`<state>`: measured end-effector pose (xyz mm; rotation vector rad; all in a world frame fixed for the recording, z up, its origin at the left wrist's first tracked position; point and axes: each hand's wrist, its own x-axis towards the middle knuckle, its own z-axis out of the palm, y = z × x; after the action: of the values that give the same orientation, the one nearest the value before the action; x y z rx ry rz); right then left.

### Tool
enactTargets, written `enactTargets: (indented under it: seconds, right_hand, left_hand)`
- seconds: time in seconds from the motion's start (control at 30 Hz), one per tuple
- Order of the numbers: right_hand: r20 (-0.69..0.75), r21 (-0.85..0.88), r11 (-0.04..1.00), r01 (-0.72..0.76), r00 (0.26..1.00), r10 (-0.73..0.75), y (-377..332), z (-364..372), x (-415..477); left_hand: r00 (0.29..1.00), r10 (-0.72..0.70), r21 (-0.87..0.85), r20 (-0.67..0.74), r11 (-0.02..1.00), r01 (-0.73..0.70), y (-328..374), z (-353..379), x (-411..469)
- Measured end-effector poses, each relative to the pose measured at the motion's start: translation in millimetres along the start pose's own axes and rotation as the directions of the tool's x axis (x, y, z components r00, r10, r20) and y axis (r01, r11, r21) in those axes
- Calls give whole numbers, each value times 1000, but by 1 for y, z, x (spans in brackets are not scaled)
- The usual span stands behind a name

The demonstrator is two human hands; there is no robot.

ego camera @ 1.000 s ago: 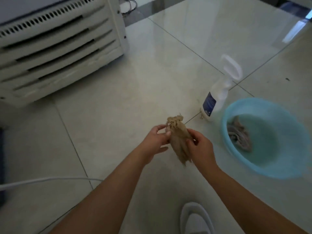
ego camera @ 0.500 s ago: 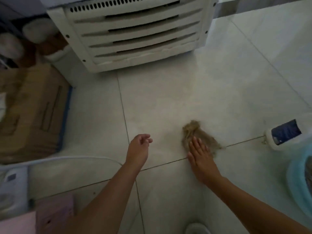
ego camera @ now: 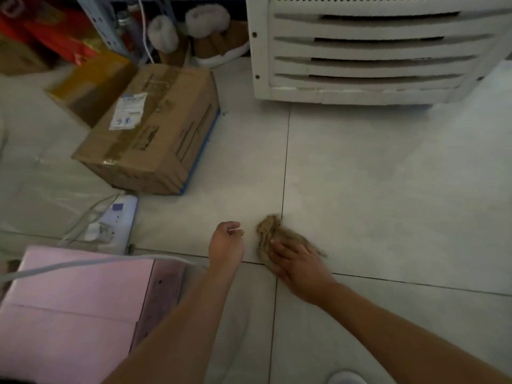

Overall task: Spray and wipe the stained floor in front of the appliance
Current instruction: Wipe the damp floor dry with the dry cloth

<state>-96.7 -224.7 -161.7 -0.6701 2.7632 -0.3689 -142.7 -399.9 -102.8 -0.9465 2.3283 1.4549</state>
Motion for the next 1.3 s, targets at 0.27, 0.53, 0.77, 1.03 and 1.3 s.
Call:
enactTargets:
  seconds: [0.27,0.53,0.77,1.03,1.3]
  right_hand:
    - [146,-88,935,343,933,-328,12,18,18]
    - [198,-115,844,524,844,-498,88,-36,164]
    - [86,-33,986,164,983,-160,126,-87,315]
    - [-46,42,996,-77,996,79,129,-86,321]
    - [-159,-15,845,-534,836,526,315,-112,195]
  left_hand:
    - [996,84,-7,5,996,-84,12,13,1]
    - [990,117,-301,-77,944,-135,37,21,26]
    - [990,133,-408,-57,901,-144,63,19,44]
    - [988,151,-330,16,934,-137,70,30,52]
    - [962,195,-244,189,959,-146,93,108,37]
